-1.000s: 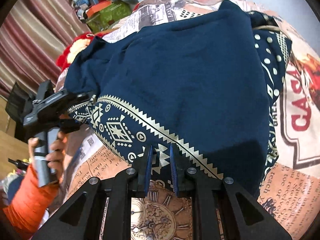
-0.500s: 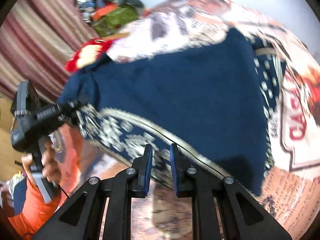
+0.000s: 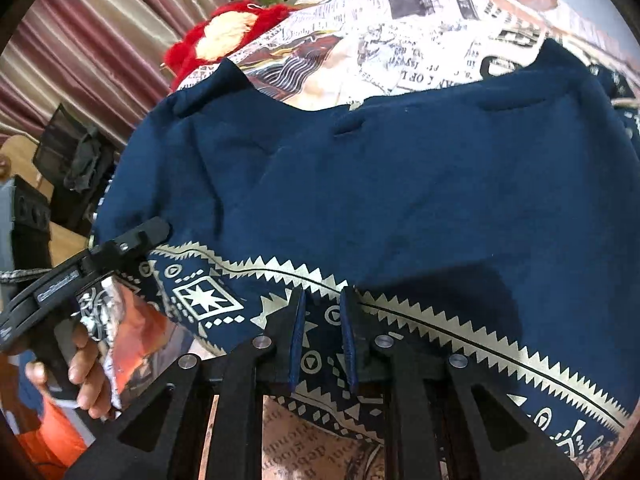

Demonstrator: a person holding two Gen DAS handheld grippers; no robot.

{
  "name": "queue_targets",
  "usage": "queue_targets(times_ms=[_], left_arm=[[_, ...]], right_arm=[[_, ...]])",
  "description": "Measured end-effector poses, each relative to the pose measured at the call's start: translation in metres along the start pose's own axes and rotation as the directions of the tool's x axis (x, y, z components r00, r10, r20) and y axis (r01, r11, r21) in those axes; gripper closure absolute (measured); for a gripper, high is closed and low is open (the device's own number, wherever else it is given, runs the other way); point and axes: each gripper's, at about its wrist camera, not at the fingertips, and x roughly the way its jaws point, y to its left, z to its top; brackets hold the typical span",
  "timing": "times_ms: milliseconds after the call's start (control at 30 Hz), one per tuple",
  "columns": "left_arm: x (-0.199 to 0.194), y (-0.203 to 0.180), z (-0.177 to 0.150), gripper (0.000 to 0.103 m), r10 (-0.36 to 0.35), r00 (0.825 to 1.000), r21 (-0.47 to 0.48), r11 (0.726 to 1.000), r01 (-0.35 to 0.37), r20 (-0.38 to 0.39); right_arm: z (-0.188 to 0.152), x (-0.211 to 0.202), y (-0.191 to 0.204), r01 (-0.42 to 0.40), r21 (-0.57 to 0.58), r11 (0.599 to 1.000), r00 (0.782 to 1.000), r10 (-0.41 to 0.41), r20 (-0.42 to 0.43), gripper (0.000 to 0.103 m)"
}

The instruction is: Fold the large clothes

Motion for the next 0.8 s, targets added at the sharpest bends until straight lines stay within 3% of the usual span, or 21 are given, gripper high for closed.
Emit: queue_targets(times_ms=[133, 267, 367, 600, 667, 733, 800], left_arm=[[-0.004, -0.008, 0.001, 0.083, 0.027, 0.999, 0.008, 1.000, -0.027, 0.029], [-0.008, -0.006, 0.001, 0.083, 0.031, 0.999, -0.029, 0.999, -0.030, 0.036], [-0.012, -0.004, 0.001, 0.075, 0.032, 0.999, -0.023, 0.999, -0.032, 0.039], [-0.001, 0.000, 0.018, 0.075, 0.033, 0.999, -0.062, 0.998, -0.031, 0.039], [0.001, -0.010, 0.023, 0.079, 0.077, 0.994, -0.028, 0.997, -0.075, 0.074], [-0.001, -0.031, 0.024, 0.092, 0.130, 0.982, 0.071, 0.988, -0.141, 0.139], [-0.005, -0.050, 0.024, 0.095, 0.145, 0.972, 0.149, 0.973, -0.174, 0.186]], right_arm=[[-0.006, -0.003, -0.012, -0.055, 0.029, 0.998, 0.998, 0.055, 0.013, 0.090], [-0.010, -0.001, -0.005, -0.046, 0.012, 0.999, 0.998, 0.045, 0.038, 0.090], [-0.012, -0.004, -0.003, -0.033, 0.001, 0.999, 0.999, 0.033, 0.043, 0.090], [-0.010, -0.009, -0.007, -0.059, 0.043, 0.997, 0.998, 0.059, 0.007, 0.090], [-0.007, -0.013, -0.003, -0.046, 0.029, 0.999, 0.999, 0.047, -0.010, 0.090], [-0.004, -0.019, 0.003, -0.021, 0.004, 1.000, 1.000, 0.021, -0.010, 0.090], [-0.001, -0.023, 0.010, 0.015, -0.022, 1.000, 1.000, -0.014, 0.022, 0.090]])
